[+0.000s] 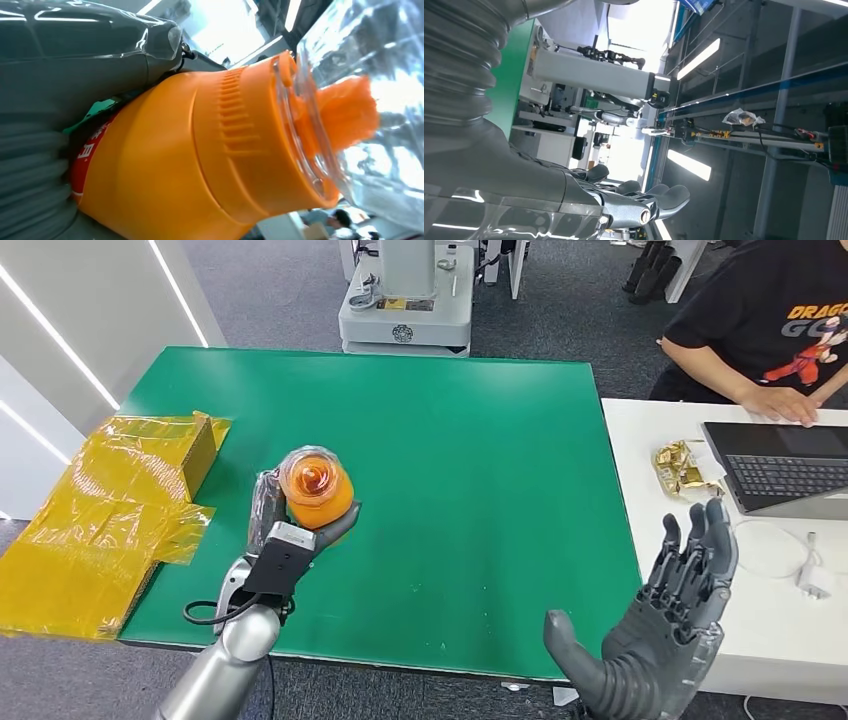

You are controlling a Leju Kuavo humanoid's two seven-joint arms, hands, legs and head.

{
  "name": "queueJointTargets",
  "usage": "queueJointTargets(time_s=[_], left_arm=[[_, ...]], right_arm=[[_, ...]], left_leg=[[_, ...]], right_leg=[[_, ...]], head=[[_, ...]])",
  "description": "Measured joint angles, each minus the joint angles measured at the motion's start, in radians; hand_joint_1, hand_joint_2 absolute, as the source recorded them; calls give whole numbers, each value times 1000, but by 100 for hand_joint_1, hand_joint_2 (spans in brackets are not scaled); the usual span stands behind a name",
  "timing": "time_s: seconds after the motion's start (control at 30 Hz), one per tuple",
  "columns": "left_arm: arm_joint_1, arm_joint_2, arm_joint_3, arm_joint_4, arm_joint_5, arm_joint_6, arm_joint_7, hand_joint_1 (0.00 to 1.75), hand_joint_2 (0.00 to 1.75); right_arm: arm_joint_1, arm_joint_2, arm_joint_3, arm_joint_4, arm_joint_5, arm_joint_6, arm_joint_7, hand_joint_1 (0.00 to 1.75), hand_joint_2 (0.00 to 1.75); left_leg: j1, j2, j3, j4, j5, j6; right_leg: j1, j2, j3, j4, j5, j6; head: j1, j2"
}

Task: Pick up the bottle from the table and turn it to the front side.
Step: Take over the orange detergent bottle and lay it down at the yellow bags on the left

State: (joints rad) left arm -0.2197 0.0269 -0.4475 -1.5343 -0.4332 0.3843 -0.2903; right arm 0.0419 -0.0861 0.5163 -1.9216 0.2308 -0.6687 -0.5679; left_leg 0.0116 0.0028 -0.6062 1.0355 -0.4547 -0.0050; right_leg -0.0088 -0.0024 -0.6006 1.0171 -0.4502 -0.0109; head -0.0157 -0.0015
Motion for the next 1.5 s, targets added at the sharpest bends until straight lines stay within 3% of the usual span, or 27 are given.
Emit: queueJointTargets(time_s=[0.2, 0.4, 0.57, 0.67, 0.8, 1.03, 1.17, 1.3, 1.5], left_arm=[[21, 105, 46, 0, -413, 96, 76, 175, 175], [14, 202, 72, 4, -539, 96, 123, 175, 175], [-17, 322, 80, 22, -585, 22, 189, 175, 175], [-32, 369, 81, 40, -601, -23, 197, 175, 175], [-70, 420, 64, 94, -642, -154, 195, 175, 175], [-184, 458, -20, 258, -684, -330, 150, 175, 175], [-273, 470, -91, 381, -704, -417, 56, 175, 175], [-357, 478, -152, 502, -707, -457, 6, 175, 175], [-442, 478, -215, 635, -705, -510, -3, 175, 175]], right_arm=[[38, 0, 0, -27, -7, 0, -14, 0, 175], [59, 0, 0, -45, -20, 6, -22, 0, 175], [73, 0, 0, -55, -41, 50, -27, 0, 175], [76, 0, 0, -58, -43, 65, -29, 0, 175], [83, 0, 0, -67, -43, 91, -30, 0, 175], [92, -1, -1, -76, -54, 113, -44, 0, 175], [90, -2, -1, -78, -56, 122, -44, 0, 175], [88, -2, -1, -78, -56, 121, -40, 0, 175], [83, -2, -1, -81, -51, 138, -21, 0, 175]], left_leg=[[0, 0, 0, 0, 0, 0], [0, 0, 1, 0, 0, 0], [1, 1, 1, 0, 1, -1], [1, 1, 1, 0, 1, -1], [1, 1, 1, 0, 1, -1], [1, 1, 1, 0, 1, -1], [1, 1, 1, 0, 2, -2], [1, 1, 1, 0, 3, -3], [1, 1, 1, 0, 3, -3]], right_leg=[[0, 0, 0, 0, 0, 0], [0, 0, 0, 0, 0, 0], [1, 1, 0, 0, 0, 0], [1, 1, 0, 0, 0, 0], [1, 1, 0, 0, 0, 0], [1, 1, 0, 0, 1, -1], [1, 1, 0, 0, 1, -1], [1, 1, -1, 0, 2, -2], [1, 1, -1, 1, 2, -2]], head=[[0, 0], [0, 0], [0, 0], [0, 0], [0, 0], [0, 0], [0, 0], [0, 0], [0, 0]])
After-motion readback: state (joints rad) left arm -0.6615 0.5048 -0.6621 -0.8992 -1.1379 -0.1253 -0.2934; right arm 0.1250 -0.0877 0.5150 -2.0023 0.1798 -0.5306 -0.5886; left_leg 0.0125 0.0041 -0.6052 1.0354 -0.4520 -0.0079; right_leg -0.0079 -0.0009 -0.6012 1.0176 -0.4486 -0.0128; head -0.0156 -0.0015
